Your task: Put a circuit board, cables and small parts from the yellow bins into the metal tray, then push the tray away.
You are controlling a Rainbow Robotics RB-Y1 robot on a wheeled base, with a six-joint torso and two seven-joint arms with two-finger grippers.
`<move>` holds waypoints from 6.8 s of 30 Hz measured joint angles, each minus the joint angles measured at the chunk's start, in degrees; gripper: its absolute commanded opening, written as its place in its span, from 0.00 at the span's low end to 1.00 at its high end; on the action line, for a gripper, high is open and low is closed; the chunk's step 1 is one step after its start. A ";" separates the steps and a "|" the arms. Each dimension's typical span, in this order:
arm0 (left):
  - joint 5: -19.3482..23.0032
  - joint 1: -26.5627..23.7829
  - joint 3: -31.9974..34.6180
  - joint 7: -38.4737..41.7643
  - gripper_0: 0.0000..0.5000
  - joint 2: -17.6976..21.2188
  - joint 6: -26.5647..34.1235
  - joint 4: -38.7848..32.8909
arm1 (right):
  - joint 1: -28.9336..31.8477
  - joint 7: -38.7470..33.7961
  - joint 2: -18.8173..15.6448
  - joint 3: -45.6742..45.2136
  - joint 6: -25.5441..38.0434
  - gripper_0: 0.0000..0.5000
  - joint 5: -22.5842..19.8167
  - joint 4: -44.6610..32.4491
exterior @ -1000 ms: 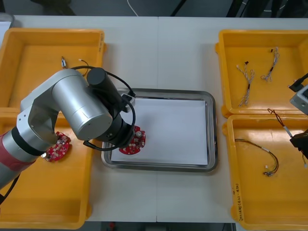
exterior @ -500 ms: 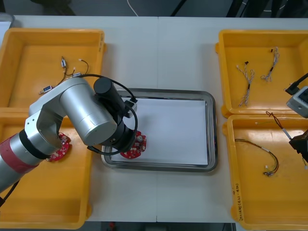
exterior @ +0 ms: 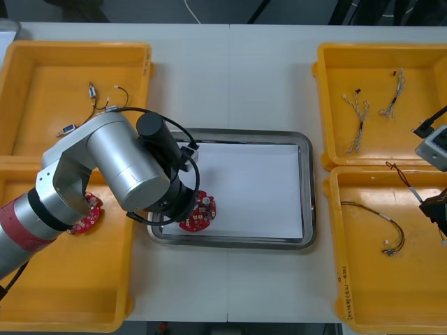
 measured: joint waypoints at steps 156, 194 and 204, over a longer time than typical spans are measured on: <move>10.85 -1.56 36.82 -56.07 1.00 11.69 -17.11 33.92 | -27.57 20.76 24.31 61.74 -7.18 1.00 44.39 31.26; 10.90 -2.59 32.70 -56.07 0.55 10.40 -26.33 40.78 | -27.52 20.78 21.58 37.36 0.00 1.00 40.47 11.26; 10.97 -2.61 32.70 -56.07 0.00 10.29 -26.33 40.94 | -27.53 20.70 19.13 22.67 0.01 1.00 31.32 14.94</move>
